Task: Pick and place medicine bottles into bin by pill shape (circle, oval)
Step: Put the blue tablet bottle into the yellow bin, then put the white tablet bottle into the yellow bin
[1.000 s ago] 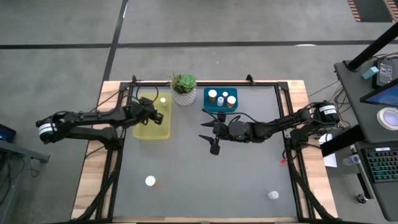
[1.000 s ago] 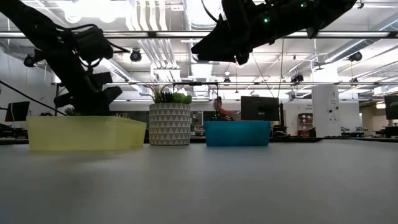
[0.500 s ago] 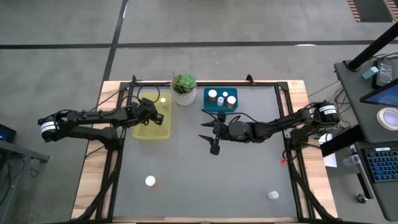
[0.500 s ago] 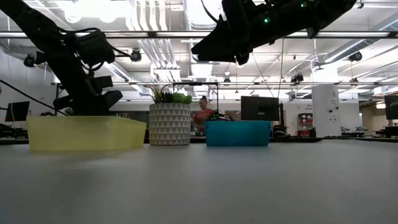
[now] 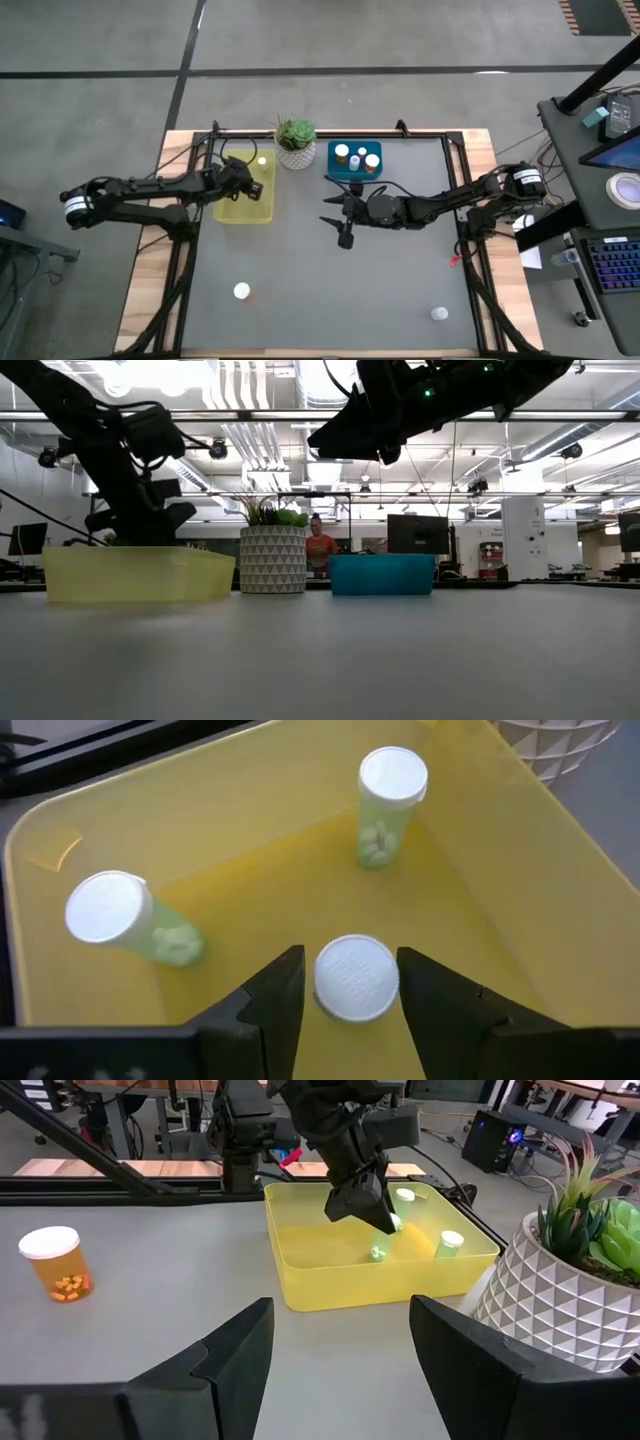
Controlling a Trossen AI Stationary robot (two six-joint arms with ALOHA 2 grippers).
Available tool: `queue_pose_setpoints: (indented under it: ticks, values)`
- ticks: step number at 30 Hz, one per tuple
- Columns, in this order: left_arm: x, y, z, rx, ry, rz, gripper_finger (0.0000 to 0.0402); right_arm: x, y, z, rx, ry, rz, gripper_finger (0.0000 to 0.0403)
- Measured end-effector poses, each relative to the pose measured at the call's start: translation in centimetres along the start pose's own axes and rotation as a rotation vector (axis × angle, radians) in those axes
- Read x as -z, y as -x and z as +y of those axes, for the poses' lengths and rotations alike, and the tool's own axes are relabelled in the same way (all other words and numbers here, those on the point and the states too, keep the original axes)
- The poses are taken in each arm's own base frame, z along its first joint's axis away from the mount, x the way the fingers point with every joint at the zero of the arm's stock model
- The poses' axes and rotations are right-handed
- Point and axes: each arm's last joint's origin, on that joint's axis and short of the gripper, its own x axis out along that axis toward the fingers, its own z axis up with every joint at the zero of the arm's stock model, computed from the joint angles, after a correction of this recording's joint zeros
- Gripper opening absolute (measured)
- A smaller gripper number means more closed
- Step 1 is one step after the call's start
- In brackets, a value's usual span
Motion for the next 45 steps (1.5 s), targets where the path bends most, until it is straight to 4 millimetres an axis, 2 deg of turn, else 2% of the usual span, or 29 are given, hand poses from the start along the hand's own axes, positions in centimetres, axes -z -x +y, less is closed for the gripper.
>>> queue_pose_setpoints:
  ticks: [9,15,21,27,32,38,45]
  values:
    - [-1.1,0.8,-0.2,0.022,-0.013,-0.02,0.0144,0.0,0.0,0.0,-0.001,-0.01,0.0,0.0226]
    - [-2.4,2.2,-0.3,0.068,-0.017,-0.053,0.0144,-0.2,0.2,0.0,-0.001,-0.026,-0.007,0.0226]
    - [-3.9,4.5,-1.0,0.24,-0.064,-0.114,0.0144,-0.7,0.4,-0.1,-0.002,-0.066,0.065,0.0226]
    - [-4.8,7.4,-2.7,0.512,-0.138,-0.292,0.0144,-1.6,0.8,0.2,-0.053,-0.172,0.257,0.0226]
    - [-4.9,9.6,-4.0,0.686,-0.234,-0.434,0.0144,-1.8,1.3,1.1,-0.15,-0.349,0.448,0.0226]
    - [-4.9,11.6,-4.7,0.794,-0.319,-0.572,0.0144,-0.3,3.2,3.1,-0.174,-0.645,0.734,0.0226]
    - [-4.9,12.1,-4.6,0.788,-0.372,-0.629,0.0144,2.2,7.2,7.3,0.021,-0.869,1.046,0.0226]
